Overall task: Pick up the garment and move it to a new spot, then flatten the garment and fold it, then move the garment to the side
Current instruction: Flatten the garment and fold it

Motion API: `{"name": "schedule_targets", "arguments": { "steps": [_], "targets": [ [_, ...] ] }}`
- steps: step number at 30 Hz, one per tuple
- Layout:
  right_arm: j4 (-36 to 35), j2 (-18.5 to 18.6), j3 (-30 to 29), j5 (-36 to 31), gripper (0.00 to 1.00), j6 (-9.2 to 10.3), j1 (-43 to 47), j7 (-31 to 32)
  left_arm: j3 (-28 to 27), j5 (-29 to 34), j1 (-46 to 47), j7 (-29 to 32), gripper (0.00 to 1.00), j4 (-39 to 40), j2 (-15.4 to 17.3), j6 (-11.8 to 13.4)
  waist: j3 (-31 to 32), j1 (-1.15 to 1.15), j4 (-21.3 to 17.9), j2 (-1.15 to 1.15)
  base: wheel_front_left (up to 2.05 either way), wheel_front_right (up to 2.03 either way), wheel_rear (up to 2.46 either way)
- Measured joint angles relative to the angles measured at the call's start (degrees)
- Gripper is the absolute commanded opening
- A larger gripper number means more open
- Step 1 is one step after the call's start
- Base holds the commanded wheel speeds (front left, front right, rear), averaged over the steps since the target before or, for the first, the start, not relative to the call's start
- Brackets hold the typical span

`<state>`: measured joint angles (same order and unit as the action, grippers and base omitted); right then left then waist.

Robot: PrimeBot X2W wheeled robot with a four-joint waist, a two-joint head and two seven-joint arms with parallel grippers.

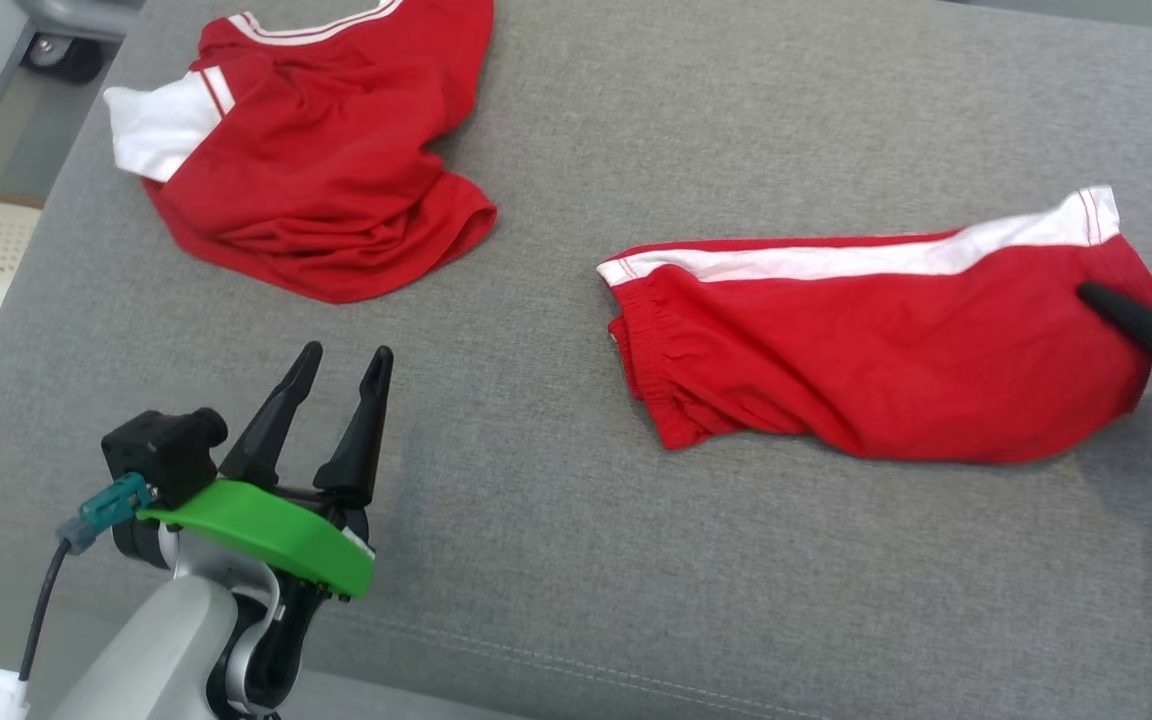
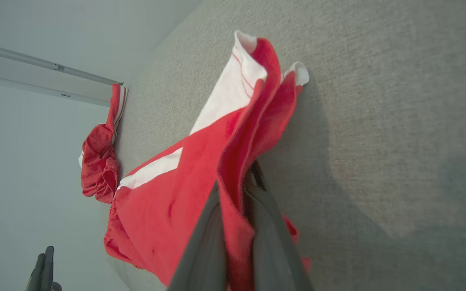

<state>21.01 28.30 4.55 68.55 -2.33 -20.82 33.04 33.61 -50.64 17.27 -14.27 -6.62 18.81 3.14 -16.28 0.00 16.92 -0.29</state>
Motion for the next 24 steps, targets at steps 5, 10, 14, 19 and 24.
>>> {"name": "schedule_targets", "arguments": {
  "steps": [5, 10, 14, 19, 24],
  "targets": [
    [-0.22, -0.09, -4.57, 2.19, 0.0, 1.7, 7.57, -2.56, -0.2, 0.01, -2.24, 0.0, 1.0, 0.19, 0.41, 0.51, 2.59, 0.0, -3.2, 0.0, 0.0, 0.0, 0.0],
    [-0.63, -0.37, -7.83, 2.52, 0.0, 2.42, 14.04, -6.44, -0.18, 2.46, -4.1, 0.0, 1.0, 0.71, 2.37, 1.23, 4.74, 0.0, -6.49, 0.0, 0.0, 0.0, 0.0],
    [-4.53, -1.98, -8.47, 2.53, 0.0, 0.21, 15.69, -9.35, -0.22, 3.47, -4.95, 0.0, 1.0, 0.74, 3.08, 1.67, 6.43, 0.0, -8.53, 0.0, 0.0, 0.0, 0.0],
    [-11.58, -3.79, -5.91, 1.91, 0.0, -2.61, 15.56, -10.65, -0.37, 4.26, -6.21, 0.0, 1.0, 0.93, 3.33, 1.94, 8.23, 0.0, -9.85, 0.0, 0.0, 0.0, 0.0],
    [-18.6, -7.23, -0.81, 0.96, 0.0, -3.48, 15.48, -10.83, 0.51, 5.2, -7.62, 0.0, 1.0, 1.12, 3.22, 2.11, 10.18, 0.0, -10.51, 0.0, 0.0, 0.0, 0.0]
  ]
}}
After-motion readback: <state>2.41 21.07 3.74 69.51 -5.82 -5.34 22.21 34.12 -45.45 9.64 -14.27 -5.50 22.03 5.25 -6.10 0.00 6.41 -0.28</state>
